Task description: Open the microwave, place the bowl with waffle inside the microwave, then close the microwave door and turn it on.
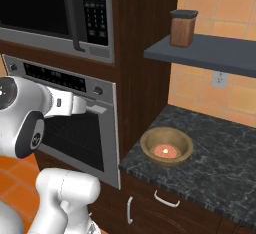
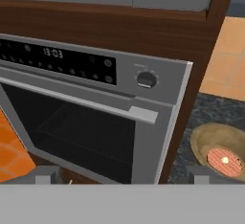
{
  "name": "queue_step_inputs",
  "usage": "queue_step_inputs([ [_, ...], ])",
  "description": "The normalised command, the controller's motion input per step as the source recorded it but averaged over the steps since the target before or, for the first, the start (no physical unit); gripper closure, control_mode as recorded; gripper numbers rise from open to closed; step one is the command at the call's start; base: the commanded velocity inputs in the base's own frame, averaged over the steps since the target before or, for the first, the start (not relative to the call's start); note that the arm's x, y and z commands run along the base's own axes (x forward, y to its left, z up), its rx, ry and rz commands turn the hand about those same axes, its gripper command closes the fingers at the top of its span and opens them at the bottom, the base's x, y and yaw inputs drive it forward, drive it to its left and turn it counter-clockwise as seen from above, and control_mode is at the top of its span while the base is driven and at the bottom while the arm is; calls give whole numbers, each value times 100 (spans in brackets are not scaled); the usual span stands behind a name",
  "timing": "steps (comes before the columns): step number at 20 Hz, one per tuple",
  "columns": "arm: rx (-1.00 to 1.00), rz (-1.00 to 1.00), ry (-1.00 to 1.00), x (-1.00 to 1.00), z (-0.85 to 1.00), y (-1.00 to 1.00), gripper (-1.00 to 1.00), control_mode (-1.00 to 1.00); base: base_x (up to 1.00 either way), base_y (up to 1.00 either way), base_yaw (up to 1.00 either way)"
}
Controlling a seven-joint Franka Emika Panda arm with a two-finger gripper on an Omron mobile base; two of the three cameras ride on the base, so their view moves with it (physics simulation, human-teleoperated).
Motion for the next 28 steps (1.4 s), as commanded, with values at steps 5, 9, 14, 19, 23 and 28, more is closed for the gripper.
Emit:
queue_step_inputs([
  [5,0,2,-4,6,8,24,-100,-100,0,0,0],
  [9,0,0,-8,0,39,25,-100,-100,0,0,0],
  [14,0,0,-5,-3,56,7,-100,-100,0,0,0],
  [19,-1,-4,-5,0,56,14,-100,-100,0,0,0],
  [23,-4,-7,-1,2,41,23,-100,-100,0,0,0],
  [28,-6,-12,6,25,54,10,-100,-100,0,0,0],
])
